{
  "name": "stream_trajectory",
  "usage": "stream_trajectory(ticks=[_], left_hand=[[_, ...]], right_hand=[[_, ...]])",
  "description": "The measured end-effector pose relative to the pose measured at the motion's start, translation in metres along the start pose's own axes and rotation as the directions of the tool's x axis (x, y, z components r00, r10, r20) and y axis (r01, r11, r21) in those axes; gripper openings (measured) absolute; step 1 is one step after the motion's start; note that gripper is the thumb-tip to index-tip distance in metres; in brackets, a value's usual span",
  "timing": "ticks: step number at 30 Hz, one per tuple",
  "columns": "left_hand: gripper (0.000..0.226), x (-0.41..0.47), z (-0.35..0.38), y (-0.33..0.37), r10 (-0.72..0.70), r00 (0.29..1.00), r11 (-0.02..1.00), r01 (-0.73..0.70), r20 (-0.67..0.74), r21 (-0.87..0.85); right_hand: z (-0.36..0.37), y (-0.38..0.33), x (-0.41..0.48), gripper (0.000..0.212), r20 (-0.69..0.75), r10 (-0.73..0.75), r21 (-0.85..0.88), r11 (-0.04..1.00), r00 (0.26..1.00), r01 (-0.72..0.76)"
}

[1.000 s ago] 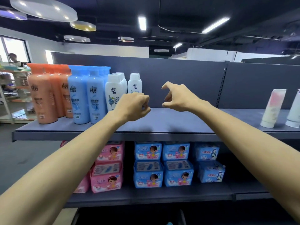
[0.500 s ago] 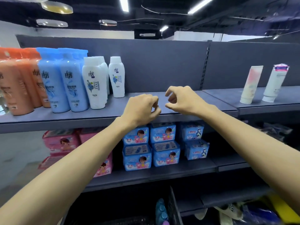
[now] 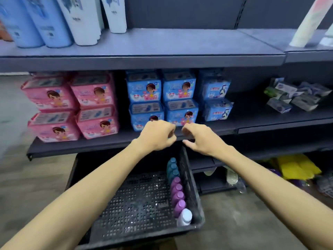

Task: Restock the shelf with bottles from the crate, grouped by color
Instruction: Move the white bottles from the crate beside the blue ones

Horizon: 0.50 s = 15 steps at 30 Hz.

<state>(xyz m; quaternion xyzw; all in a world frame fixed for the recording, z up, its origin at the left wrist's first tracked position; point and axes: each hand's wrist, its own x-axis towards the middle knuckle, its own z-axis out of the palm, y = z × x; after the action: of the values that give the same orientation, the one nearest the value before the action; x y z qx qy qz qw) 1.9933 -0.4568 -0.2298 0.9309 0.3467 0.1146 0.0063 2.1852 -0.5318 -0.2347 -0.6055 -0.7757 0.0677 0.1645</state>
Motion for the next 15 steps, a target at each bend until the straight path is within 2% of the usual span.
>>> stream_trajectory(ticks=[5,8,11,15], left_hand=[[0.017,-0.047,0.065,0.007,-0.083,0.984,0.988,0.103,0.159,-0.118],[0.018,-0.073,0.1,0.018,-0.109,0.969,0.979,0.143,0.222,-0.145],[0.018,-0.095,0.125,0.031,-0.125,0.959,0.97,0.172,0.254,-0.172],[0.022,-0.118,0.144,0.04,-0.17,0.93,0.94,0.252,0.326,-0.232]], right_hand=[[0.067,0.007,-0.045,0.031,0.157,0.111,0.048,0.992,0.981,-0.12],[0.102,0.005,-0.071,0.032,0.276,0.063,-0.079,0.996,0.959,-0.043],[0.128,0.002,-0.089,0.035,0.427,-0.013,-0.101,0.993,0.904,0.063],[0.153,-0.008,-0.094,0.023,0.62,-0.034,-0.092,0.989,0.784,0.115]])
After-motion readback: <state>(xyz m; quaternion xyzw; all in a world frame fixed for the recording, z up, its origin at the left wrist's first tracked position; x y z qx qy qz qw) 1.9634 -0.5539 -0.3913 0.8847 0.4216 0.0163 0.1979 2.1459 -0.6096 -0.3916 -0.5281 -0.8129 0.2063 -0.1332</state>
